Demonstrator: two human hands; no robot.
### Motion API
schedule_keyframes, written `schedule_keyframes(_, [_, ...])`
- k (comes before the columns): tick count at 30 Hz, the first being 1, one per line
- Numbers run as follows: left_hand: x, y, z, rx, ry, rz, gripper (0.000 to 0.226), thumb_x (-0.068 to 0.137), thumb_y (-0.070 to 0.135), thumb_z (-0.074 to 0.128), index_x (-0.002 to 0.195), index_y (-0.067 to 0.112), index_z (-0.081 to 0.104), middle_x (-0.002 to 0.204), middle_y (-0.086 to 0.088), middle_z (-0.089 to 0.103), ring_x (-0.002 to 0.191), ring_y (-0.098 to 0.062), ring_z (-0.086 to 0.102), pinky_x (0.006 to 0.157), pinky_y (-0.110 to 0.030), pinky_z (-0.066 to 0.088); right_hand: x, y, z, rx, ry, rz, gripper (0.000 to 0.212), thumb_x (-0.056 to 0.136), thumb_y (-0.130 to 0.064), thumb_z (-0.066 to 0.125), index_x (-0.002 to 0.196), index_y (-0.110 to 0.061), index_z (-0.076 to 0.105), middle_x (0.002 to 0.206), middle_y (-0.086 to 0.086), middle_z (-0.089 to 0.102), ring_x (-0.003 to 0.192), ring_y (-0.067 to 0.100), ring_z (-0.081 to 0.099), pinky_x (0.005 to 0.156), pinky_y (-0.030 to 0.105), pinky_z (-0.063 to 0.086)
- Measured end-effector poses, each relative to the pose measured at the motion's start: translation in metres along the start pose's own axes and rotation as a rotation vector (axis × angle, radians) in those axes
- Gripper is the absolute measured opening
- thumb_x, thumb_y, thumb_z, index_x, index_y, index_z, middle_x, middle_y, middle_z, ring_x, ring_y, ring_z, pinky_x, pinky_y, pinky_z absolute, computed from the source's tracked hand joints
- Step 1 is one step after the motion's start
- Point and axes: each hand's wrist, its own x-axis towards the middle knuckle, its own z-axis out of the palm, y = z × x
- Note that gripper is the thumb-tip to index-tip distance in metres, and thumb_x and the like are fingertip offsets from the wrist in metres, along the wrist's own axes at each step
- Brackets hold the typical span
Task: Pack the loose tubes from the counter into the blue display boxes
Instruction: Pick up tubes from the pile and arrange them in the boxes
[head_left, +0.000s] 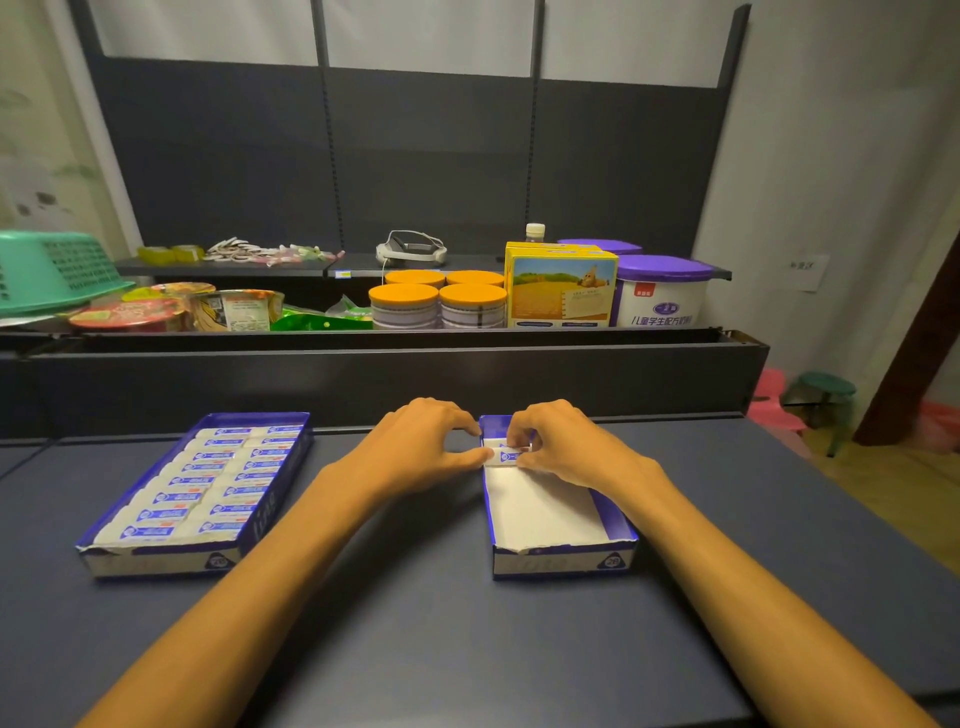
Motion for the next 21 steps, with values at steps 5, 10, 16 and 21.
schedule_keyframes(5, [0.000, 0.002, -0.001, 0.009, -0.008, -0.005, 0.045, 0.087, 0.057, 0.057, 0.121, 0.028, 0.063, 0.125, 0.007, 0.062, 0.111, -0.010, 0.055, 0.089, -0.035, 0.053, -0.001, 0.000, 0.000, 0.003, -0.009, 0.002, 0.022, 0.086, -0.025, 0.072, 0.107, -0.018, 0.066, 0.112, 0.002, 0.064, 0.093, 0.013, 0.057, 0.076, 0.022, 0.049])
schedule_keyframes(10, [-0.005, 0.002, -0.009, 0.008, -0.001, -0.018, 0.051, 0.087, 0.058, 0.055, 0.126, 0.026, 0.059, 0.127, 0.006, 0.060, 0.114, -0.009, 0.054, 0.089, -0.030, 0.050, -0.008, 0.000, -0.016, 0.016, 0.048, 0.006, 0.033, 0.086, -0.032, 0.072, 0.116, -0.023, 0.062, 0.112, -0.003, 0.064, 0.092, 0.010, 0.059, 0.078, 0.024, 0.052])
schedule_keyframes(16, [-0.024, -0.013, -0.027, 0.083, 0.079, -0.108, 0.054, 0.090, 0.053, 0.055, 0.136, 0.025, 0.050, 0.136, 0.004, 0.055, 0.124, -0.014, 0.050, 0.098, -0.034, 0.045, -0.020, 0.001, -0.035, 0.075, 0.173, 0.059, 0.037, 0.088, -0.034, 0.068, 0.123, -0.025, 0.057, 0.120, -0.004, 0.061, 0.100, 0.010, 0.058, 0.086, 0.030, 0.054])
schedule_keyframes(21, [-0.055, -0.025, -0.037, 0.136, 0.081, -0.184, 0.058, 0.090, 0.054, 0.054, 0.139, 0.025, 0.046, 0.139, 0.002, 0.052, 0.127, -0.016, 0.046, 0.101, -0.037, 0.044, -0.027, -0.017, -0.028, 0.050, 0.130, 0.032, 0.044, 0.089, -0.035, 0.067, 0.130, -0.027, 0.052, 0.131, -0.004, 0.054, 0.118, 0.012, 0.051, 0.097, 0.036, 0.049])
